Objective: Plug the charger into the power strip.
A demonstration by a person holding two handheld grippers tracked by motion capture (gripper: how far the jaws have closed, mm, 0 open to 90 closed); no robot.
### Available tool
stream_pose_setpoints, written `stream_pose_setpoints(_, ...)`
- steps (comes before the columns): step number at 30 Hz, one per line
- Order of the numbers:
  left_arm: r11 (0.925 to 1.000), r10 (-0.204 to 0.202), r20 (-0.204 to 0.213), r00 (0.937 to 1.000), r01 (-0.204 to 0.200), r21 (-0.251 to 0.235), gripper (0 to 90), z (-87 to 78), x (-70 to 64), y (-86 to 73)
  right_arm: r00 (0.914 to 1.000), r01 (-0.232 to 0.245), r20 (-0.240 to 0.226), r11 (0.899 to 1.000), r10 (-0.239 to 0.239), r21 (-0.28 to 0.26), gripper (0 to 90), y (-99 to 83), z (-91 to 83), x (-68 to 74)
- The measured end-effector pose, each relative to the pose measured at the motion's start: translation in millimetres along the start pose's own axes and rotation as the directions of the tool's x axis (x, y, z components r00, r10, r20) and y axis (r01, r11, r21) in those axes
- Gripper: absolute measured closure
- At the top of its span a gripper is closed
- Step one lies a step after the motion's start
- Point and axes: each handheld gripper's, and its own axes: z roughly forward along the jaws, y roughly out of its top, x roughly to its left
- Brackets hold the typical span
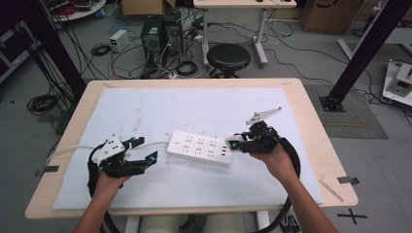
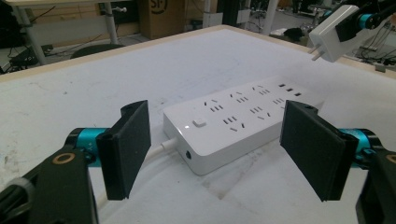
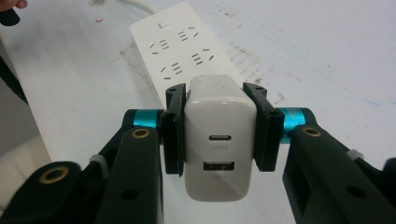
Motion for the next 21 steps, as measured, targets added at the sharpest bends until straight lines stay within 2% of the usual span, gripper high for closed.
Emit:
stream_pose_setpoints(7,0.9999,0.002,-0.004,1.0,-0.002,0.011,24.8,-1.9,1.0,-2.1,1.0,0.01,0.0,1.0,-0.01,0.018,63.1,5.1,-0.9,-2.7)
stream_pose_setpoints(8,0.9997,-0.001,-0.007,1.0,0.001,0.024,24.8,-2.0,2.2,-3.6,0.9999,0.016,-0.001,1.0,-0.016,0.02,63.1,6.2,-0.2,-3.6)
stream_pose_setpoints(13,0.9995,-0.018,-0.023,0.9996,0.019,0.025,24.8,-2.1,6.4,-8.4,0.9979,0.065,-0.006,0.995,-0.065,0.072,63.1,15.4,2.9,-5.2)
stream_pose_setpoints(15,0.9995,-0.019,-0.024,0.9995,0.019,0.026,24.8,-2.4,6.8,-8.8,0.9968,0.079,-0.006,0.994,-0.079,0.077,63.1,17.3,3.4,-4.9)
stream_pose_setpoints(16,0.9994,-0.024,-0.027,0.9993,0.025,0.024,24.8,-2.6,7.2,-9.9,0.9935,0.113,0.0,0.989,-0.114,0.097,63.1,22.9,4.2,-3.8)
stream_pose_setpoints(18,0.9994,-0.023,-0.029,0.9993,0.024,0.026,24.8,-2.1,7.6,-10.5,0.9931,0.117,0.001,0.988,-0.117,0.105,63.1,25.6,5.0,-3.1)
stream_pose_setpoints(21,0.9994,-0.021,-0.031,0.9993,0.022,0.025,24.8,-1.8,8.3,-11.5,0.9889,0.145,0.015,0.982,-0.148,0.123,63.1,30.2,6.7,-1.9)
